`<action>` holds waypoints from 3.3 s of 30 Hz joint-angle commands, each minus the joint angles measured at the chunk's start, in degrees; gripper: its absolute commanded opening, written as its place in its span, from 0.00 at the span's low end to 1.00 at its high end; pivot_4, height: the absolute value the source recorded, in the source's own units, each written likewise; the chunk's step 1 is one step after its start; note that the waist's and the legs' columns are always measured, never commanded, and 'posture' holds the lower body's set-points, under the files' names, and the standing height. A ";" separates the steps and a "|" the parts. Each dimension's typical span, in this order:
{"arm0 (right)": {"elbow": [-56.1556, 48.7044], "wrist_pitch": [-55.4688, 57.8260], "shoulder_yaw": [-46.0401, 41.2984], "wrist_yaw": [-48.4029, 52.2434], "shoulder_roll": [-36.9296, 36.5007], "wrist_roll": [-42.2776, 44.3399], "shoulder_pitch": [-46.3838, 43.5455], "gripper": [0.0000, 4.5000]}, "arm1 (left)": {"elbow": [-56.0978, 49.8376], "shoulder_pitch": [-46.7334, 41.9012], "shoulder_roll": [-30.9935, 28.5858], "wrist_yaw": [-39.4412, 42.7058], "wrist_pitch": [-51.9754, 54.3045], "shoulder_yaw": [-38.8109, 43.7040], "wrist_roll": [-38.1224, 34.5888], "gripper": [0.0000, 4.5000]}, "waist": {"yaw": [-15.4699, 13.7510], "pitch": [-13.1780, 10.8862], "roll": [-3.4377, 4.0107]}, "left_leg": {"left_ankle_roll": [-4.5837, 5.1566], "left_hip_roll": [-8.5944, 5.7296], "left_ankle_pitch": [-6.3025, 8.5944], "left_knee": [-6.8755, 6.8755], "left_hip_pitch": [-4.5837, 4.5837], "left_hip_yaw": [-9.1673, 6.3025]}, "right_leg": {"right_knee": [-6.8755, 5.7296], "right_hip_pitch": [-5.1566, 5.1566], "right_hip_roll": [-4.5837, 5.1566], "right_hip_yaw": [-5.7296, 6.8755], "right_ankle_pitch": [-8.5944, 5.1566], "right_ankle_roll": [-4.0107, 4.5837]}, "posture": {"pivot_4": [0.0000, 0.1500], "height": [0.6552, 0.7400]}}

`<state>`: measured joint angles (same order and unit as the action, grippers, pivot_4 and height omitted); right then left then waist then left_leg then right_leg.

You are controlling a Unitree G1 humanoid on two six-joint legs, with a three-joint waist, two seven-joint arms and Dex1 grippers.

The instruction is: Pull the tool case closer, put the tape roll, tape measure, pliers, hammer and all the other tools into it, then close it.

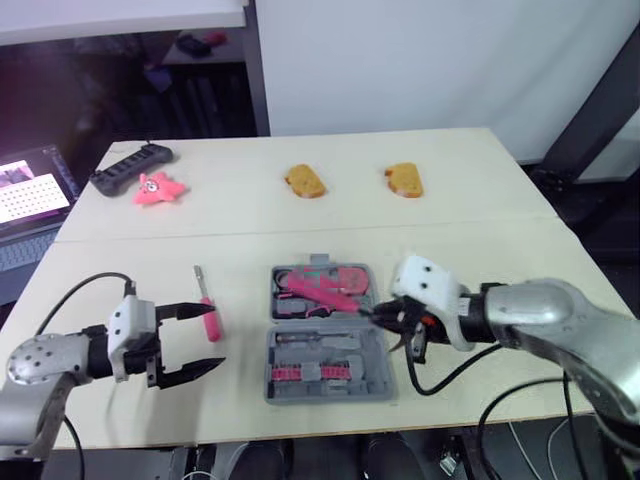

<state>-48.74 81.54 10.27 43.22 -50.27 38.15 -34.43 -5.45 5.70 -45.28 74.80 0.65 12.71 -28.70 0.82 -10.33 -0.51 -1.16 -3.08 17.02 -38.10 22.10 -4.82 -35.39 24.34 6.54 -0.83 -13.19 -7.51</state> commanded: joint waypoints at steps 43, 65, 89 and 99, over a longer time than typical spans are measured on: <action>24.06 -3.19 43.59 2.23 11.63 -13.52 -25.42 0.01 | -4.70 2.00 0.27 0.51 -0.10 -2.44 0.14 1.00 | 0.40 0.02 -0.01 | -0.06 -0.07 -0.03 -0.01 0.29 0.03 | -0.30 0.54 0.04 -0.02 0.02 0.02 | 1.00 1.00; 22.78 -2.15 45.78 4.48 11.47 -15.30 -28.30 0.01 | -5.45 2.90 0.38 0.06 0.09 -2.43 -0.14 1.00 | 0.28 0.01 0.00 | -0.06 -0.08 -0.03 0.00 0.30 0.04 | -0.30 0.54 0.06 -0.02 0.02 0.02 | 1.00 1.00; 29.59 -7.68 48.80 3.28 14.96 -21.97 -23.13 0.01 | -6.37 3.53 0.46 -0.96 0.52 -2.45 -0.31 1.00 | 0.41 0.01 0.00 | -0.08 -0.08 -0.04 0.00 0.30 0.06 | -0.43 0.63 0.06 -0.02 0.01 0.03 | 1.00 1.00; 30.97 -8.76 42.94 2.68 16.49 -22.43 -19.02 0.54 | -6.55 3.77 0.39 -1.08 0.64 -2.28 -0.53 1.00 | 0.68 0.13 -0.18 | -0.08 -0.04 -0.04 0.00 0.16 0.07 | -0.44 0.52 0.00 -0.01 0.05 0.09 | 1.00 1.00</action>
<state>-17.61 73.23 54.75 46.27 -34.38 15.98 -53.96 -10.42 9.19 -44.73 73.66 1.16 9.74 -28.17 1.50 -10.20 -0.68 -1.27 -3.11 16.97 -38.10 22.26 -4.76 -35.83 24.85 6.53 -0.83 -13.12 -7.39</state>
